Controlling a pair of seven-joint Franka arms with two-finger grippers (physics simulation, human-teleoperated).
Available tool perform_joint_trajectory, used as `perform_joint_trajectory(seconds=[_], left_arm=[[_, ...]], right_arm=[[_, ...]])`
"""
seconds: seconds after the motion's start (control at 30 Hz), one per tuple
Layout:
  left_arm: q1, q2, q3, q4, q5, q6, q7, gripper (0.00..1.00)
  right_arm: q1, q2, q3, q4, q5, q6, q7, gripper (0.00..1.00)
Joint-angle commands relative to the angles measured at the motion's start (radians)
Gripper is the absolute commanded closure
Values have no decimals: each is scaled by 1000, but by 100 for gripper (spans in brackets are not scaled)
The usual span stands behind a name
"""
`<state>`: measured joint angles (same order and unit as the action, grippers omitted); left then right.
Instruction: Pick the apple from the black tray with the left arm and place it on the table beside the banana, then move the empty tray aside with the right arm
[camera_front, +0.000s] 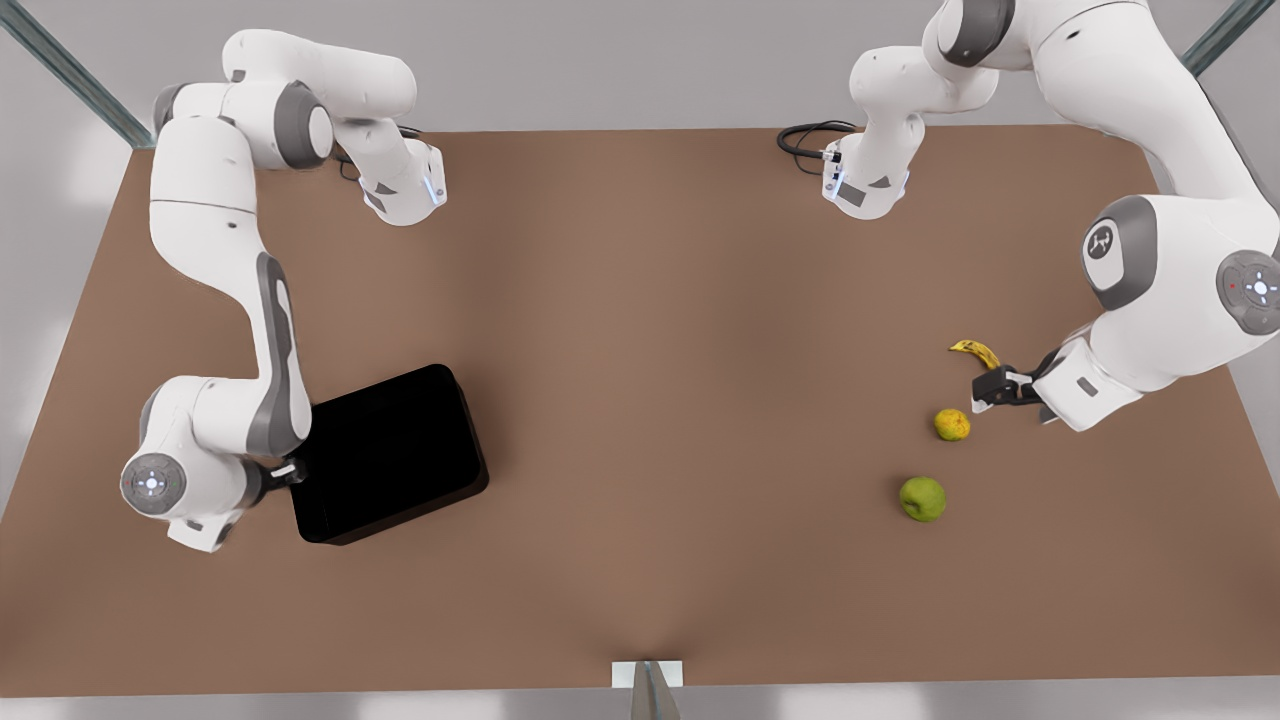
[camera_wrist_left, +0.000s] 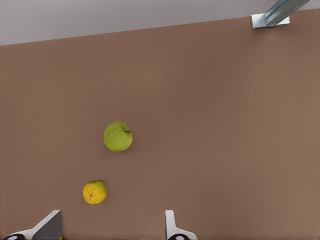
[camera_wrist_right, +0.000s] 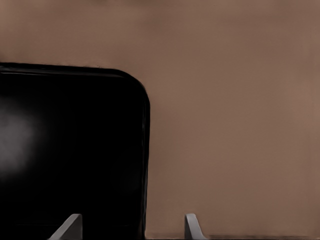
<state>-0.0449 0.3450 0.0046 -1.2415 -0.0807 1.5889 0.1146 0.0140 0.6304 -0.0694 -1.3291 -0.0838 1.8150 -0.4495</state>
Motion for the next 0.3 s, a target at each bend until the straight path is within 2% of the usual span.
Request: perform_joint_trajectory(seconds=[0.0,0.03,0.1,0.17,0.27], left_arm=[[-1,8,0,16,2,-23,-13,0],[0,8,0,16,2,-24,-13,0],[0,9,0,20,2,-30,-13,0],[0,9,2,20,2,-30,-13,0],[0,9,2,20,2,-30,-13,0]], right_arm=[[44,-112,22,1,45,-219,-22,0],[57,-196,111,1,39,-290,71,0],[64,-262,241,1,39,-339,248,0],[115,-235,266,1,39,-332,429,0],[126,-209,264,1,42,-325,453,0]])
